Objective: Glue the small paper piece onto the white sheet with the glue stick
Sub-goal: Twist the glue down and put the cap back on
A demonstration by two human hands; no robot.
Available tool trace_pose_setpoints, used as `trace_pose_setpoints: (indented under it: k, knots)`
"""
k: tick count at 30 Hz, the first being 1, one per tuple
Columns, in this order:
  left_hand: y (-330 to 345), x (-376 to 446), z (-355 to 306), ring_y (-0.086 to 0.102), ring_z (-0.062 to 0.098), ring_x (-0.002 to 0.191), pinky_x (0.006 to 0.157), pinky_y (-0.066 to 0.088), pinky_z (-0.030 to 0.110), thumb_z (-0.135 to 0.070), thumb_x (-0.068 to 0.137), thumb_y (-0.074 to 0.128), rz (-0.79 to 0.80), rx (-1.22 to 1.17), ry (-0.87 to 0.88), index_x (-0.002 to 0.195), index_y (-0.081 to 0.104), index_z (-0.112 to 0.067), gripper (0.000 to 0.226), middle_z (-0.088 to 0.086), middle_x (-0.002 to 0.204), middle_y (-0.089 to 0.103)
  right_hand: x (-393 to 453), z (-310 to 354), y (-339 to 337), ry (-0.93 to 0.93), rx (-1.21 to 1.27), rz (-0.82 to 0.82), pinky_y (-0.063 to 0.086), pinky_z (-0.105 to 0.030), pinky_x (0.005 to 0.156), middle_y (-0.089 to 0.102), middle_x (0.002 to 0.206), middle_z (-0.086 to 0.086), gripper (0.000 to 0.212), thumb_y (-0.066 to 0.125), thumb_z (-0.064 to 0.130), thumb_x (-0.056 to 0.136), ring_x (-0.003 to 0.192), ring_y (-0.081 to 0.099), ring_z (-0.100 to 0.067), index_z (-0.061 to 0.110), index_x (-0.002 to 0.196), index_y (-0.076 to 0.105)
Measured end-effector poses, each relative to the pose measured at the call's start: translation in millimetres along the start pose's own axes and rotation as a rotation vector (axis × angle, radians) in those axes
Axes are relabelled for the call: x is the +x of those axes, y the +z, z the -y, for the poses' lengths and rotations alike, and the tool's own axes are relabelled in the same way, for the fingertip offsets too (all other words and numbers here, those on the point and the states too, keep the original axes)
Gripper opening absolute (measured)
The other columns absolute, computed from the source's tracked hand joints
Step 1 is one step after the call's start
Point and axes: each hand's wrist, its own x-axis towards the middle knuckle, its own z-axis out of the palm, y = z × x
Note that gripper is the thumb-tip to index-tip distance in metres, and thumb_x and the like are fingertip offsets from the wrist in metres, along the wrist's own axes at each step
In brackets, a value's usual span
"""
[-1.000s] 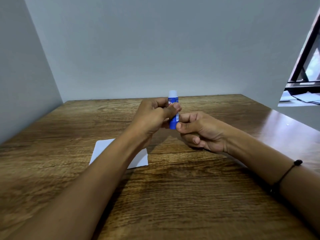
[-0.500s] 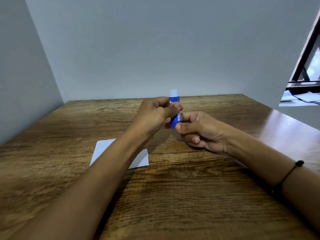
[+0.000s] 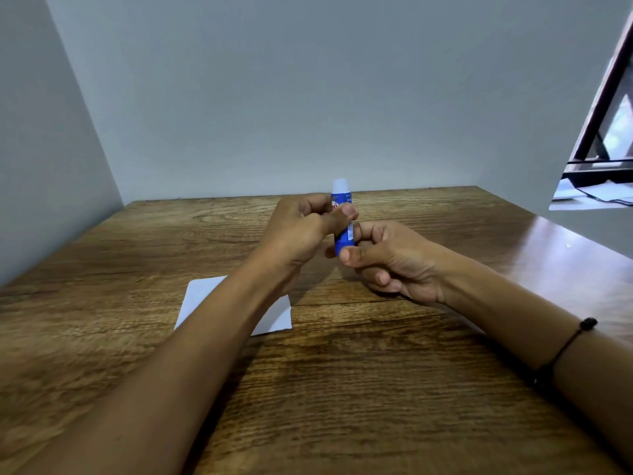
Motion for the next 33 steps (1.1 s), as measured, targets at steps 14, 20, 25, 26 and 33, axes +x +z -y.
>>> trace_pose_setpoints:
  k: [14, 20, 25, 26, 33]
  knots:
    - [1.4, -1.6, 0.2, 0.058, 0.005, 0.06, 0.047, 0.044, 0.011, -0.013, 0.083, 0.06, 0.042, 0.0, -0.001, 0.077, 0.066, -0.005, 0.012, 0.017, 0.083, 0.058, -2.4, -0.3, 0.2, -0.018, -0.02, 0.04, 0.029, -0.009, 0.026, 0.062, 0.043, 0.006, 0.018, 0.059, 0.005, 0.083, 0.024, 0.042, -0.002, 0.005, 0.1, 0.059]
    - [1.0, -1.0, -0.8, 0.056, -0.002, 0.046, 0.039, 0.042, 0.011, -0.013, 0.084, 0.059, 0.032, -0.059, -0.022, 0.081, 0.065, -0.003, 0.012, 0.016, 0.082, 0.055, -3.1, 0.0, -4.1, 0.019, -0.005, 0.131, 0.028, -0.01, 0.028, 0.047, 0.033, 0.002, 0.015, 0.054, 0.01, 0.086, 0.023, 0.036, -0.003, 0.01, 0.095, 0.066]
    - [2.9, 0.2, 0.2, 0.058, 0.01, 0.064, 0.054, 0.045, 0.017, -0.013, 0.083, 0.06, 0.032, -0.013, 0.001, 0.078, 0.065, -0.003, 0.012, 0.017, 0.086, 0.057, -2.4, 1.4, 1.3, -0.01, -0.041, 0.045, 0.028, -0.009, 0.026, 0.061, 0.042, 0.006, 0.021, 0.061, 0.002, 0.079, 0.023, 0.041, -0.002, 0.002, 0.099, 0.056]
    - [3.0, 0.3, 0.3, 0.057, 0.016, 0.07, 0.059, 0.042, 0.023, -0.014, 0.083, 0.06, 0.03, -0.012, -0.004, 0.078, 0.066, -0.004, 0.012, 0.017, 0.087, 0.058, -2.0, 1.4, 2.0, -0.007, -0.056, 0.036, 0.027, -0.009, 0.025, 0.06, 0.04, 0.006, 0.026, 0.061, 0.002, 0.08, 0.022, 0.04, -0.002, -0.001, 0.104, 0.053]
    - [-1.1, 1.2, 1.0, 0.055, -0.003, 0.044, 0.038, 0.04, 0.01, -0.014, 0.083, 0.06, 0.016, -0.049, -0.027, 0.077, 0.066, -0.007, 0.011, 0.014, 0.082, 0.057, -1.7, 1.5, -2.3, 0.035, 0.014, 0.14, 0.025, -0.01, 0.028, 0.048, 0.036, 0.004, 0.026, 0.058, 0.013, 0.079, 0.025, 0.037, -0.002, 0.005, 0.103, 0.063]
